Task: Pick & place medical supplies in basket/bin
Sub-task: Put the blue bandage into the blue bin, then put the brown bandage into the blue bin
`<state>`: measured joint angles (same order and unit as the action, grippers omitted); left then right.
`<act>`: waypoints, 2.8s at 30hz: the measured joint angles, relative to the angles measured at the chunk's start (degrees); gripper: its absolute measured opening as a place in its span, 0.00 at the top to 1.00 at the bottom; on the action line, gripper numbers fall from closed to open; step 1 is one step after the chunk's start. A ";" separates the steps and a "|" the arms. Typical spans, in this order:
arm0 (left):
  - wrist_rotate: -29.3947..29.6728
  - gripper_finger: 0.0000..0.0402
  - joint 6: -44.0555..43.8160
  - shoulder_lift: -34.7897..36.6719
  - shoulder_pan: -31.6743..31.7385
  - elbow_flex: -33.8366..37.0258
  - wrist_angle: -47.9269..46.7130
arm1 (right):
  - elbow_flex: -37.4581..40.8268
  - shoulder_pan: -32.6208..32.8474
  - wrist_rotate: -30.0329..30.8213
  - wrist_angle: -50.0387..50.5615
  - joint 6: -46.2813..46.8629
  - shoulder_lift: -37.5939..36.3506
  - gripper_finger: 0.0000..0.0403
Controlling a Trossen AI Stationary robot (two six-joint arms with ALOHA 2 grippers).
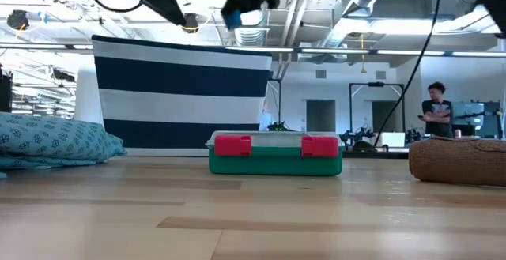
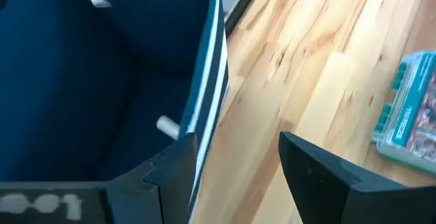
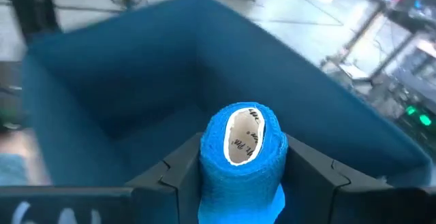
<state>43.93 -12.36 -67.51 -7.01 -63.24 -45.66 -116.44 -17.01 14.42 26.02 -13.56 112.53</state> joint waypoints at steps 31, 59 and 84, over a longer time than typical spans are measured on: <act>3.45 0.50 -3.41 0.00 -2.47 4.46 0.14 | -0.11 5.89 5.66 9.86 -5.36 -5.91 0.44; 3.00 0.50 -2.98 0.02 -2.47 4.41 1.69 | 17.28 27.89 -16.89 63.98 39.47 -5.03 0.51; 2.96 0.50 -3.87 0.00 -2.47 4.41 7.63 | 50.50 48.92 -11.71 35.00 71.71 -19.52 0.45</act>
<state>46.89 -16.23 -67.51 -9.47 -58.83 -38.03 -65.94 31.91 2.71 61.02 58.15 93.02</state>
